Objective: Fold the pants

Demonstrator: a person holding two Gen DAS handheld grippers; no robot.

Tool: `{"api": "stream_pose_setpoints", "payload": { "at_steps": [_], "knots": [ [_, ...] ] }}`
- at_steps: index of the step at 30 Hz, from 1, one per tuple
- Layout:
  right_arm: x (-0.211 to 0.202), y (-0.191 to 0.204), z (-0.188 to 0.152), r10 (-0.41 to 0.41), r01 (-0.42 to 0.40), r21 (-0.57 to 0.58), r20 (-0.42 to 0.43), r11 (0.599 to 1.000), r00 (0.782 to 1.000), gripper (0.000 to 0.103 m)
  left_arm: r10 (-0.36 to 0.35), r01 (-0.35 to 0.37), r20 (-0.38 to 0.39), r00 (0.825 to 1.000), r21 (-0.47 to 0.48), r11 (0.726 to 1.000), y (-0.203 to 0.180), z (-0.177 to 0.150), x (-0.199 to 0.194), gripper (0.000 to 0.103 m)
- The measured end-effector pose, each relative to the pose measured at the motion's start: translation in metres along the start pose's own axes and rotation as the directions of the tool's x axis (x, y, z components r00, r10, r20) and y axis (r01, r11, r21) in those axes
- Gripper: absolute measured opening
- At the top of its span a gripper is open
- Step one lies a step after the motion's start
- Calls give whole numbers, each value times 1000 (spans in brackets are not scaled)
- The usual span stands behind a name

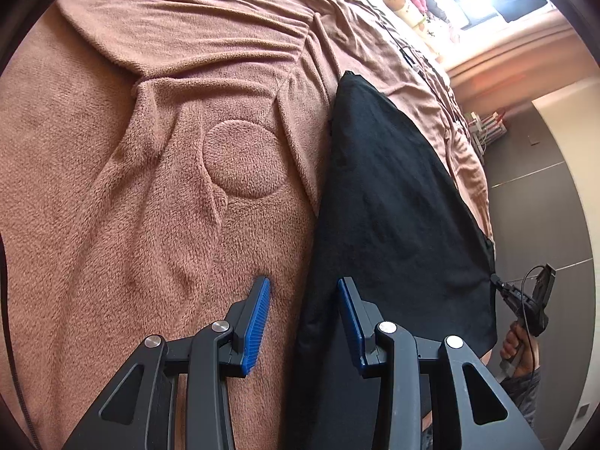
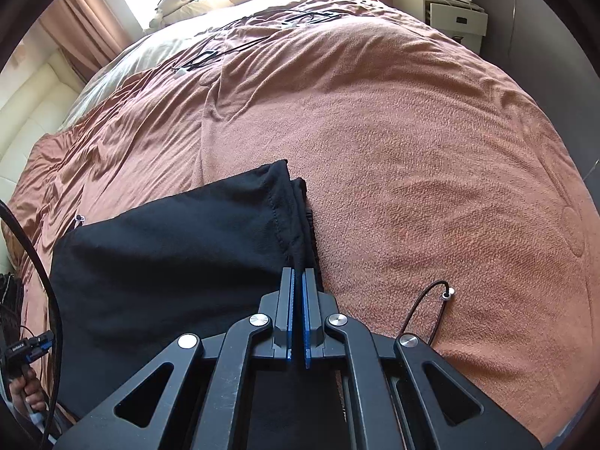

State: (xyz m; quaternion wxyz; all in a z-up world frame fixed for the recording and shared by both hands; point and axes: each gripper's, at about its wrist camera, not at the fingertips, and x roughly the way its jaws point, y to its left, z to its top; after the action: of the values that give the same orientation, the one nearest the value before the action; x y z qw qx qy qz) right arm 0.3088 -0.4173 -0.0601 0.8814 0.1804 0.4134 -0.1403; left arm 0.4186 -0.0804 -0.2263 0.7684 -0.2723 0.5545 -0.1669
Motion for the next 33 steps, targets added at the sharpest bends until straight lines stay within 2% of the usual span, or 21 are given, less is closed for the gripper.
{"api": "stream_pose_setpoints", "payload": {
  "at_steps": [3, 9, 11, 14, 16, 18, 19, 20, 21, 22, 25, 29, 30, 31, 32, 33],
  "knots": [
    [2, 0, 1, -7, 7, 7, 2, 1000, 1000, 0, -23, 23, 3, 1000, -3, 1000, 1, -2, -3, 40],
    [7, -5, -1, -2, 2, 23, -9, 1000, 1000, 0, -100, 99, -41, 994, -22, 995, 3, -17, -1, 38],
    [9, -6, -2, -4, 4, 25, -13, 1000, 1000, 0, -115, 114, -59, 992, -13, 993, 0, -21, 2, 13],
    [10, -6, -2, 1, -1, 25, -12, 1000, 1000, 1, -113, 113, -53, 992, -1, 994, -2, -23, 3, 6],
    [5, -8, -1, 31, -31, 45, 1, 998, 1000, 2, -114, 114, -46, 992, -4, 993, -2, -24, 2, 5],
    [-1, -12, -3, 69, -70, 59, 6, 996, 998, 12, -115, 115, -43, 992, -4, 993, -2, -22, 3, 5],
    [-5, -14, -5, 77, -78, 58, 7, 995, 997, 33, -114, 114, -42, 993, -4, 993, -2, -21, 3, 5],
    [-8, -16, -7, 82, -83, 52, 11, 995, 997, 59, -114, 114, -41, 993, -4, 993, -2, -21, 3, 5],
    [-12, -18, -9, 77, -78, 44, 21, 996, 997, 67, -114, 114, -39, 993, -4, 993, -2, -21, 2, 5],
    [-15, -21, -13, 72, -74, 39, 33, 997, 997, 70, -112, 112, -39, 993, -3, 994, -2, -21, 2, 4],
    [-18, -27, -23, 114, -114, 38, 17, 993, 993, 70, -109, 109, -39, 993, -1, 994, 0, -23, 1, 4],
    [-6, -26, -37, 103, -104, -4, -59, 995, 993, 70, -107, 107, -38, 994, -1, 994, -1, -22, 1, 4],
    [-1, -26, -39, 82, -83, -13, -78, 996, 994, 68, -105, 105, -37, 994, -1, 994, 0, -22, 0, 4],
    [3, -27, -41, 77, -78, -14, -93, 997, 993, 59, -102, 102, -39, 994, -2, 995, 0, -22, 0, 4],
    [7, -30, -43, 107, -108, 1, -102, 994, 989, 52, -101, 100, -41, 994, -7, 995, -1, -22, 0, 5],
    [9, -31, -43, 134, -132, 19, -100, 991, 986, 50, -95, 94, -46, 994, -17, 995, 0, -22, 0, 5]
  ]
}}
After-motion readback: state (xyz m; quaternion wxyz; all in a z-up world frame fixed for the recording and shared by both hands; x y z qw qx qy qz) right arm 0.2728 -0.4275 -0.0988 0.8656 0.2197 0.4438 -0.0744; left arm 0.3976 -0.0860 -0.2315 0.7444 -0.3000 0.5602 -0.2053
